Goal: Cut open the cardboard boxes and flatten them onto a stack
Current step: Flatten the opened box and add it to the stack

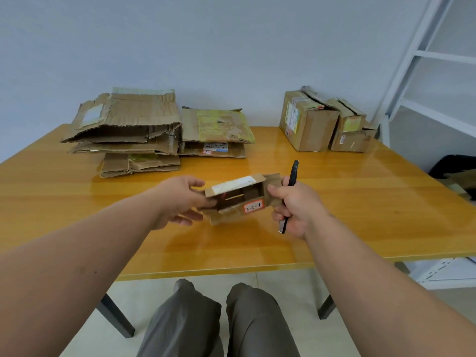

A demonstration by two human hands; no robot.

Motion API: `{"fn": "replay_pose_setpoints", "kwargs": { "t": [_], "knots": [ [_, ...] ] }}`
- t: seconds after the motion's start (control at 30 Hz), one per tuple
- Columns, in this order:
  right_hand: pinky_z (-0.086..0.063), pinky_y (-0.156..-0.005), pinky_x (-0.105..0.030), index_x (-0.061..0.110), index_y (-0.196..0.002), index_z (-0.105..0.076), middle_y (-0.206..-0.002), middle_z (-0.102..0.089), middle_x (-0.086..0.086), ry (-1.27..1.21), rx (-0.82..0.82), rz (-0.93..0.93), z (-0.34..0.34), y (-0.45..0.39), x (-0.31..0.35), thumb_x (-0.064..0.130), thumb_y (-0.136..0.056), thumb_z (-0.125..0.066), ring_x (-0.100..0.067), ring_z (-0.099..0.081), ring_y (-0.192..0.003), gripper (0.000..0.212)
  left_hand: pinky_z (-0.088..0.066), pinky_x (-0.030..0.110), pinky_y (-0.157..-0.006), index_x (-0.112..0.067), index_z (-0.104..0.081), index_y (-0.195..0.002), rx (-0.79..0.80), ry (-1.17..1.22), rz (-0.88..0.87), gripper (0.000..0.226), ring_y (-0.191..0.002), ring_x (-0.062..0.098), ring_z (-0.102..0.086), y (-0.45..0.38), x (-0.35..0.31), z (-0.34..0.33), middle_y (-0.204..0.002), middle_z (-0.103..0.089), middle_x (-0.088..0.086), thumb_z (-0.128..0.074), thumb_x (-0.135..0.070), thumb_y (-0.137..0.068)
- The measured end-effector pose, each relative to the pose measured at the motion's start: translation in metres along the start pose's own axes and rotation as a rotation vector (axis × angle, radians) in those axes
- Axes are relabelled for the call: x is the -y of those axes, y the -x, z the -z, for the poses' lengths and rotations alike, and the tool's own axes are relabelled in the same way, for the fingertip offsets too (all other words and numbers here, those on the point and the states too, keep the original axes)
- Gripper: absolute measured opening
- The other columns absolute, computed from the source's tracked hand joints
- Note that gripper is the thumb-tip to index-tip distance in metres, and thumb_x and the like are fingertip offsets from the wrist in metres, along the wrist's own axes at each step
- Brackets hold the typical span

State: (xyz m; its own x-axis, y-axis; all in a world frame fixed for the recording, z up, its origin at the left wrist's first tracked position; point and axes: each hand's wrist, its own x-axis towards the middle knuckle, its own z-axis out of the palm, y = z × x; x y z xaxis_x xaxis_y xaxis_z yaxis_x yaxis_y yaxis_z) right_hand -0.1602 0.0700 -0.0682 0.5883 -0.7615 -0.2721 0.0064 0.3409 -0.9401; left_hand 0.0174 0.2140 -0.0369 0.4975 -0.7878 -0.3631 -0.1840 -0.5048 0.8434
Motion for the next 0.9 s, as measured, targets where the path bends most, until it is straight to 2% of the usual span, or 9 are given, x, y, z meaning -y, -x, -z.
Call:
{"fn": "replay_pose_setpoints", "kwargs": {
  "t": [0.1, 0.2, 0.27, 0.37, 0.53, 0.67, 0.73, 0.8, 0.9],
  "knots": [
    [-0.025, -0.040, -0.023, 0.016, -0.085, -0.053, -0.061, -0.053, -0.001, 0.027, 0.009, 0.027, -0.002, 0.002, -0.003, 0.003, -0.097, -0.052, -0.007, -0.025, -0.034, 0.019, -0.056, 0.031, -0.059, -0.024, -0.041, -0.144, 0.074, 0.061, 0.048, 0.076, -0.076, 0.027, -0.068, 0.001, 0.004, -0.008, -0.113, -0.058, 0.010, -0.069, 0.008, -0.082],
    [-0.026, -0.040, -0.023, 0.017, -0.089, -0.055, -0.065, -0.053, -0.003, 0.130, -0.008, 0.041, 0.004, -0.001, -0.004, 0.011, -0.096, -0.058, -0.007, -0.028, -0.034, 0.010, -0.056, 0.027, -0.059, -0.026, -0.038, -0.147, 0.147, 0.102, 0.013, 0.085, -0.083, 0.029, -0.068, 0.002, 0.006, -0.004, -0.122, -0.054, 0.013, -0.066, 0.016, -0.079],
    [-0.028, -0.042, -0.024, 0.017, -0.093, -0.055, -0.076, -0.053, -0.009, 0.258, -0.019, 0.046, 0.008, -0.003, -0.006, 0.024, -0.095, -0.063, -0.008, -0.029, -0.035, 0.010, -0.058, 0.028, -0.067, -0.026, -0.041, -0.145, 0.146, 0.100, -0.021, 0.084, -0.094, 0.028, -0.068, 0.001, 0.009, -0.001, -0.124, -0.056, 0.011, -0.067, 0.017, -0.078],
    [-0.029, -0.044, -0.025, 0.014, -0.107, -0.057, -0.093, -0.055, -0.013, 0.276, -0.015, 0.043, 0.006, -0.004, -0.009, 0.034, -0.097, -0.059, -0.009, -0.029, -0.035, 0.022, -0.058, 0.026, -0.071, -0.023, -0.048, -0.140, 0.083, 0.120, -0.074, 0.079, -0.104, 0.023, -0.065, 0.000, 0.010, 0.002, -0.125, -0.059, 0.007, -0.069, 0.016, -0.076],
    [-0.023, -0.044, -0.025, 0.018, -0.092, -0.053, -0.094, -0.048, -0.011, 0.103, -0.074, 0.025, 0.007, -0.004, -0.006, 0.030, -0.100, -0.055, -0.010, -0.023, -0.036, 0.015, -0.055, 0.018, -0.067, -0.020, -0.055, -0.130, 0.144, 0.181, -0.133, 0.068, -0.101, 0.013, -0.067, 0.003, 0.006, 0.000, -0.117, -0.069, 0.002, -0.069, 0.017, -0.075],
    [-0.026, -0.042, -0.023, 0.019, -0.100, -0.057, -0.098, -0.068, -0.008, 0.052, -0.091, -0.029, 0.007, -0.003, -0.002, 0.028, -0.099, -0.053, -0.010, -0.023, -0.035, 0.010, -0.053, 0.035, -0.093, -0.032, -0.059, -0.122, 0.064, -0.047, -0.261, 0.063, -0.102, 0.009, -0.067, 0.001, 0.002, -0.004, -0.119, -0.068, -0.010, -0.073, 0.010, -0.076],
    [-0.027, -0.041, -0.022, 0.019, -0.108, -0.059, -0.107, -0.074, -0.007, 0.064, -0.046, -0.047, 0.007, -0.002, 0.000, 0.027, -0.099, -0.052, -0.010, -0.023, -0.036, 0.014, -0.057, 0.033, -0.086, -0.041, -0.055, -0.126, -0.062, -0.284, -0.377, 0.062, -0.095, 0.004, -0.067, 0.000, -0.004, -0.005, -0.115, -0.066, -0.017, -0.076, -0.005, -0.081],
    [-0.028, -0.041, -0.021, 0.022, -0.116, -0.061, -0.107, -0.074, -0.006, 0.096, 0.009, -0.067, 0.010, 0.000, 0.002, 0.033, -0.098, -0.055, -0.009, -0.023, -0.037, 0.022, -0.057, 0.027, -0.072, -0.042, -0.041, -0.143, -0.208, -0.542, -0.439, 0.068, -0.092, 0.004, -0.064, -0.001, -0.010, -0.003, -0.113, -0.066, -0.016, -0.071, -0.017, -0.087],
    [-0.027, -0.041, -0.020, 0.020, -0.110, -0.060, -0.095, -0.063, -0.006, 0.184, 0.031, -0.105, 0.019, 0.004, 0.006, 0.037, -0.095, -0.060, -0.007, -0.026, -0.039, 0.022, -0.055, 0.029, -0.062, -0.046, -0.023, -0.150, -0.335, -0.695, -0.486, 0.072, -0.080, 0.004, -0.062, -0.001, -0.012, 0.003, -0.107, -0.067, -0.012, -0.061, -0.019, -0.094]
  ]
}}
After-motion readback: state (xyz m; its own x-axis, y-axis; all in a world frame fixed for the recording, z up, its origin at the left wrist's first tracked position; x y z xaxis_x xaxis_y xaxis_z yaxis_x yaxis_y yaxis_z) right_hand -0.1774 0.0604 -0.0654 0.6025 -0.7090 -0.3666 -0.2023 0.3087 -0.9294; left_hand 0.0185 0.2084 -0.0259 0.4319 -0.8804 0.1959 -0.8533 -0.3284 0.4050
